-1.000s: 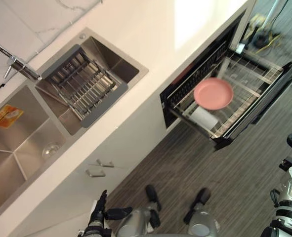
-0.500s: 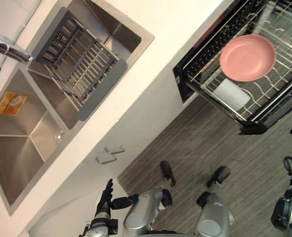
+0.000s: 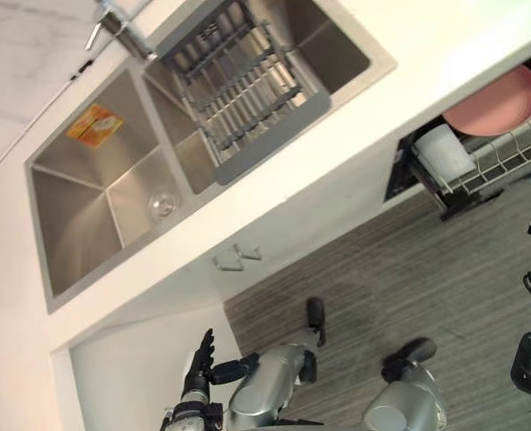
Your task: Walk over to the sink, pick up the cup, carry it to the dishwasher, place the cup inside the dishwasher, then close the dishwasher door
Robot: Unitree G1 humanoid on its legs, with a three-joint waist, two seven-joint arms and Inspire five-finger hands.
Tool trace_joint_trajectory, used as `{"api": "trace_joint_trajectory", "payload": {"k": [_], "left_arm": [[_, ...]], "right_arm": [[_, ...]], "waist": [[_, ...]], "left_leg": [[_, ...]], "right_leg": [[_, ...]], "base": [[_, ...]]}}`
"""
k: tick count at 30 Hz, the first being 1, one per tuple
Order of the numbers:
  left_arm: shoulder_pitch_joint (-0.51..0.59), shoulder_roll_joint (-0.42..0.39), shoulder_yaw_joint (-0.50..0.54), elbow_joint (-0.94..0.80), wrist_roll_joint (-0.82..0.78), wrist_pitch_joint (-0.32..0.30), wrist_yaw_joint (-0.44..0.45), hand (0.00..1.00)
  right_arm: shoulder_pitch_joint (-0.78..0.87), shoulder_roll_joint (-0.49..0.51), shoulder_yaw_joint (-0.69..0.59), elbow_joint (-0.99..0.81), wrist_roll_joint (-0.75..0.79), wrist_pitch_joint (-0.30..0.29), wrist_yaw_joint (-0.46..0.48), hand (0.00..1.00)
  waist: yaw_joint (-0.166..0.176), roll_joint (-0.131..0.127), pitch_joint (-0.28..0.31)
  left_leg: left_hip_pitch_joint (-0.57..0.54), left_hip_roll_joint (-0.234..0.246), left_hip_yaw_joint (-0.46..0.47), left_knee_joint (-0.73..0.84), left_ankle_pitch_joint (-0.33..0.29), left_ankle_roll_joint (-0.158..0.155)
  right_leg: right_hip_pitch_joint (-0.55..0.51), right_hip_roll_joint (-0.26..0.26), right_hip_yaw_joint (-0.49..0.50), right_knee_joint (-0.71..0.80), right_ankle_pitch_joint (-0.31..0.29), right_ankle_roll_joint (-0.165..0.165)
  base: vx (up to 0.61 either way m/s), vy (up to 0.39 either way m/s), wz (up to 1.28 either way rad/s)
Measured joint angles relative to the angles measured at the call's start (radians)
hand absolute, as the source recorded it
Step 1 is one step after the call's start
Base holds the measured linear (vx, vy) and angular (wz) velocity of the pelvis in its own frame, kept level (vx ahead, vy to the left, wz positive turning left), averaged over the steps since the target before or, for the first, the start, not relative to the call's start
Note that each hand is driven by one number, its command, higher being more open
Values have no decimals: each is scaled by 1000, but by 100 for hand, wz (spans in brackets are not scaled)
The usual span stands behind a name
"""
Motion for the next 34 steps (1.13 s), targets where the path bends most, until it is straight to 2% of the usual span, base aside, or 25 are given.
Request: {"api": "trace_joint_trajectory", "payload": {"k": [2,3,8,9,12,14,16,17,18,20,23,24,25,26,27,28,29,30,31,32,34], "left_arm": [[0,-3,0,-1,-19,-2,-19,100],[0,-5,0,-4,-20,1,-31,100],[-5,-6,-12,-23,-71,22,-126,100],[-5,-6,-18,-30,-85,28,-138,100],[-5,-6,-20,-59,-117,52,-175,100],[-4,-1,-18,-54,-128,53,-178,100],[5,7,-13,-48,-138,53,-185,100],[10,19,3,-49,-139,51,-201,100],[8,22,14,-49,-140,50,-207,100],[1,23,57,-38,-140,49,-207,100],[-2,24,103,-4,-131,67,-192,100],[-4,29,132,12,-99,67,-168,100],[2,40,155,28,-73,65,-139,100],[2,42,156,30,-71,65,-136,100],[4,86,137,53,-41,68,-92,100],[2,104,127,64,-39,69,-72,100],[-4,105,125,73,-39,70,-62,100],[-29,113,139,94,-39,79,-42,100],[-65,111,149,123,-39,93,-26,100],[-76,104,156,132,-39,95,-18,100],[-109,73,191,159,-39,113,-2,100]], "right_arm": [[-33,-9,35,13,-39,0,0,0],[-60,-7,47,26,-56,-1,0,100],[-90,0,156,40,-56,-40,98,100],[-81,0,152,49,-50,-39,103,100],[3,14,151,46,41,-92,142,100],[116,59,133,28,123,-166,154,100],[247,150,105,6,173,-239,180,100],[350,240,108,31,186,-267,206,100],[385,278,109,55,190,-279,212,100],[541,431,107,161,191,-295,227,100],[713,581,103,207,223,-314,233,100],[798,645,84,207,298,-319,263,100],[845,682,35,177,340,-354,275,100],[848,684,33,173,342,-357,278,100],[910,717,8,124,349,-388,289,100],[951,736,-4,103,348,-398,293,100],[963,748,-15,100,347,-403,297,100],[967,779,-43,93,347,-404,301,100],[965,806,-49,88,345,-403,301,100],[959,814,-47,89,340,-399,301,100],[942,858,-56,85,306,-369,319,100]], "waist": [[21,3,-3],[27,3,-3],[27,1,-1],[26,-4,1],[30,-28,-4],[40,-65,-21],[44,-107,-45],[49,-146,-65],[52,-157,-70],[72,-195,-89],[67,-223,-100],[63,-249,-108],[64,-289,-123],[64,-292,-125],[46,-348,-167],[38,-367,-203],[28,-369,-211],[18,-391,-224],[13,-399,-229],[13,-399,-229],[7,-388,-237]], "left_leg": [[1,2,-14,-1,5,-2],[4,4,-20,-1,5,-3],[35,14,-42,16,5,-4],[39,19,-45,20,5,-4],[41,54,-45,35,-5,-18],[40,73,-41,39,-7,-20],[38,95,-38,53,-20,-39],[32,112,-38,75,-38,-59],[30,119,-38,82,-44,-65],[25,139,-38,90,-73,-81],[45,140,-35,60,-95,-87],[63,130,-20,48,-110,-79],[88,126,3,43,-130,-68],[90,125,4,44,-132,-67],[126,118,-5,70,-167,-52],[152,122,-36,79,-190,-46],[166,133,-49,81,-198,-42],[185,148,-87,84,-206,-36],[202,153,-108,79,-206,-35],[213,155,-111,77,-207,-34],[259,154,-120,62,-214,-24]], "right_leg": [[9,1,-14,18,-13,0],[17,4,-22,20,-20,-1],[85,34,-49,-7,-24,-3],[99,44,-56,-16,-24,-3],[118,87,-55,-20,-30,-15],[120,108,-46,-21,-38,-28],[125,134,-11,-26,-39,-31],[131,158,14,-35,-46,-41],[132,167,25,-36,-46,-42],[133,194,72,-29,-45,-44],[116,175,140,49,-45,-47],[91,152,202,122,-39,-85],[51,129,302,197,-14,-133],[48,129,313,204,-11,-139],[15,142,505,287,73,-181],[-2,164,602,338,190,-128],[-12,180,639,366,178,-100],[-28,221,683,383,32,-71],[-49,256,702,353,-55,-69],[-59,272,713,322,-80,-62],[-89,341,768,132,-115,-55]], "base": [[74,-130,28],[88,-125,15],[103,-132,14],[54,-121,14],[35,-127,13],[24,-119,9],[38,-118,11],[43,-115,14],[49,-126,17],[46,-73,24],[90,-2,24],[147,66,-11],[137,81,-16],[142,93,-4],[182,68,39],[212,65,55],[234,39,67],[186,49,69],[178,57,59],[177,86,35],[219,37,17]]}}
